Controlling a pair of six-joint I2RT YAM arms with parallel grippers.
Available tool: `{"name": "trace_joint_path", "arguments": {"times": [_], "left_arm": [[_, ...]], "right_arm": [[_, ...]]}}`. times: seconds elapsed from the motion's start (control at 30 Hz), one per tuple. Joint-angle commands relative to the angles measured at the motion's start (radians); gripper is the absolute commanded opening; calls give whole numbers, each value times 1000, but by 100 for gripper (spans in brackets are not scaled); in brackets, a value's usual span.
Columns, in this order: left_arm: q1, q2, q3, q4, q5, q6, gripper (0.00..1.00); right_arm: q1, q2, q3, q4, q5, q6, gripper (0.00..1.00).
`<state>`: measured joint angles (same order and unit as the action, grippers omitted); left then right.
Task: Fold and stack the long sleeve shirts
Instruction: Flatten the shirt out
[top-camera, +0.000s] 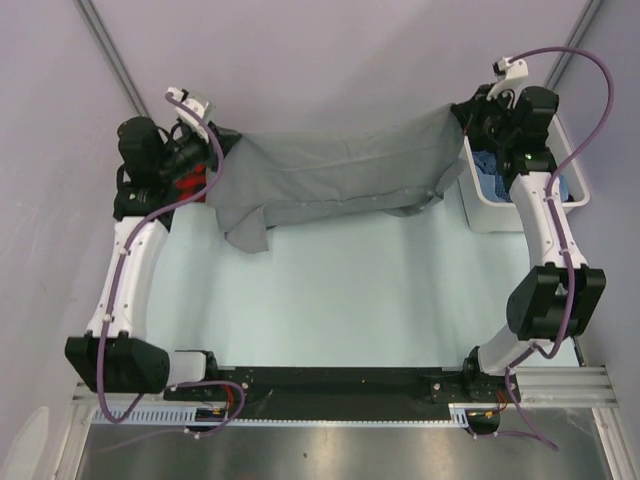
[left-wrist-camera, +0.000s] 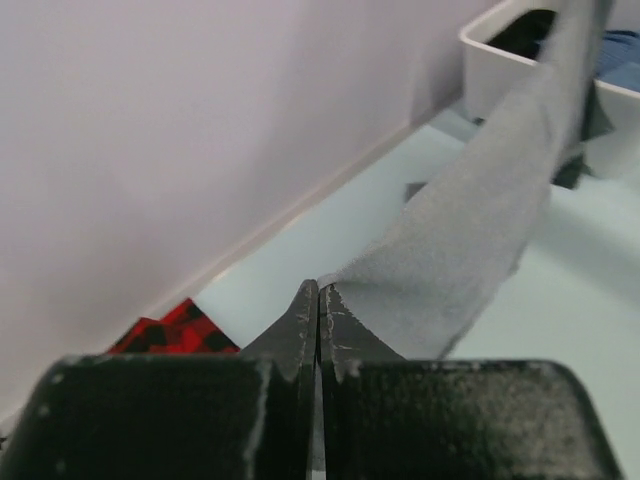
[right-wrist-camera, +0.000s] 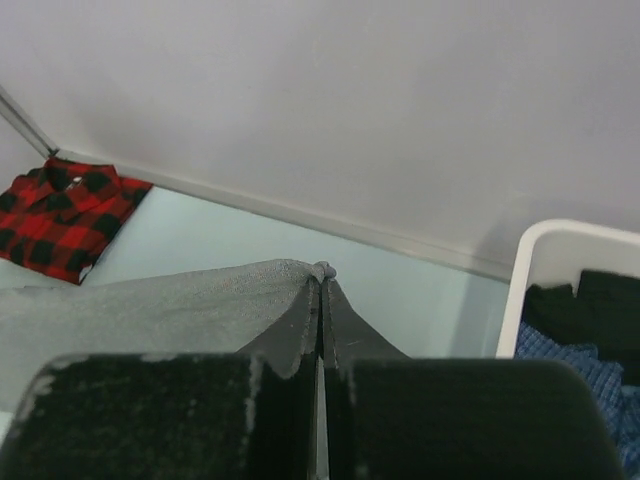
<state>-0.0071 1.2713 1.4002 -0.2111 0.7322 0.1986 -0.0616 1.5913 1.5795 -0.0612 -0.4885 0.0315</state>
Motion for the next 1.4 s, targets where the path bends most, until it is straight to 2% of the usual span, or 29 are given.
{"name": "trace_joint_path", "arguments": {"times": [0.0, 0.03, 0.07, 0.1, 0.13, 0.17, 0.2, 0.23, 0.3, 0.33, 0.37, 0.4, 0.43, 0.47, 0.53, 0.6, 0.63, 0.7, 0.73, 0.77, 0.8, 0.83, 0.87, 0.9, 0.97, 1.03, 1.17, 1.23, 1.37], "left_arm": [[4, 230, 90, 206, -249, -47, 0], [4, 319, 267, 196, -284, -53, 0], [22, 400, 378, 176, -334, -86, 0], [48, 559, 499, 129, -333, -111, 0], [59, 626, 745, 112, -326, -138, 0], [67, 682, 863, 104, -326, -186, 0], [84, 774, 967, 114, -329, -192, 0], [90, 798, 1119, 137, -333, -220, 0], [111, 789, 1160, 208, -320, -235, 0], [122, 724, 1111, 252, -303, -246, 0], [136, 677, 1062, 283, -281, -278, 0], [162, 628, 995, 350, -251, -284, 0], [174, 511, 841, 380, -251, -283, 0], [188, 460, 760, 413, -246, -286, 0], [234, 374, 565, 449, -109, -291, 0], [252, 260, 440, 383, 92, -228, 0], [251, 222, 289, 350, 133, -182, 0], [251, 96, 121, 230, 223, -18, 0], [248, 56, -26, 154, 254, 58, 0], [242, -13, -103, 80, 254, 232, 0], [233, -54, -177, -64, 253, 319, 0], [233, -87, -331, -135, 237, 408, 0], [228, -122, -412, -269, 219, 614, 0], [228, -195, -575, -307, 188, 701, 0], [226, -257, -723, -379, 74, 912, 0], [228, -308, -870, -412, -5, 1060, 0], [228, -279, -922, -441, -137, 1102, 0], [228, -238, -870, -464, -148, 1073, 0], [229, -228, -750, -626, -146, 1062, 0]], "right_arm": [[40, 163, 169, 133, 95, -10, 0], [46, 297, 250, 120, 111, 11, 0], [46, 362, 466, 98, 123, 34, 0], [46, 427, 587, 74, 148, 74, 0], [45, 499, 702, 10, 157, 83, 0], [43, 598, 935, -6, 165, 90, 0], [42, 639, 1017, -14, 178, 125, 0], [36, 657, 1086, 7, 179, 151, 0], [10, 609, 1101, 53, 136, 211, 0], [0, 563, 1049, 136, 113, 259, 0], [-26, 421, 977, 182, 75, 278, 0], [-38, 347, 748, 237, 58, 286, 0], [-47, 261, 640, 327, 51, 271, 0], [-64, 193, 528, 345, 21, 243, 0], [-78, 35, 299, 290, -24, 194, 0], [-93, -104, 138, 244, -139, 113, 0], [-89, -149, -39, 160, -154, 57, 0], [-87, -233, -216, 120, -211, -91, 0], [-78, -284, -336, 18, -220, -166, 0], [-72, -300, -395, -23, -234, -217, 0], [-69, -310, -441, -66, -254, -345, 0], [-49, -321, -476, -182, -254, -416, 0], [-41, -321, -556, -221, -224, -461, 0], [-43, -320, -585, -320, -234, -567, 0], [-14, -310, -665, -415, -199, -687, 0], [20, -306, -703, -523, -167, -827, 0], [49, -263, -722, -626, -82, -949, 0], [52, -242, -687, -684, -62, -976, 0], [52, -225, -598, -868, -53, -1016, 0]]}}
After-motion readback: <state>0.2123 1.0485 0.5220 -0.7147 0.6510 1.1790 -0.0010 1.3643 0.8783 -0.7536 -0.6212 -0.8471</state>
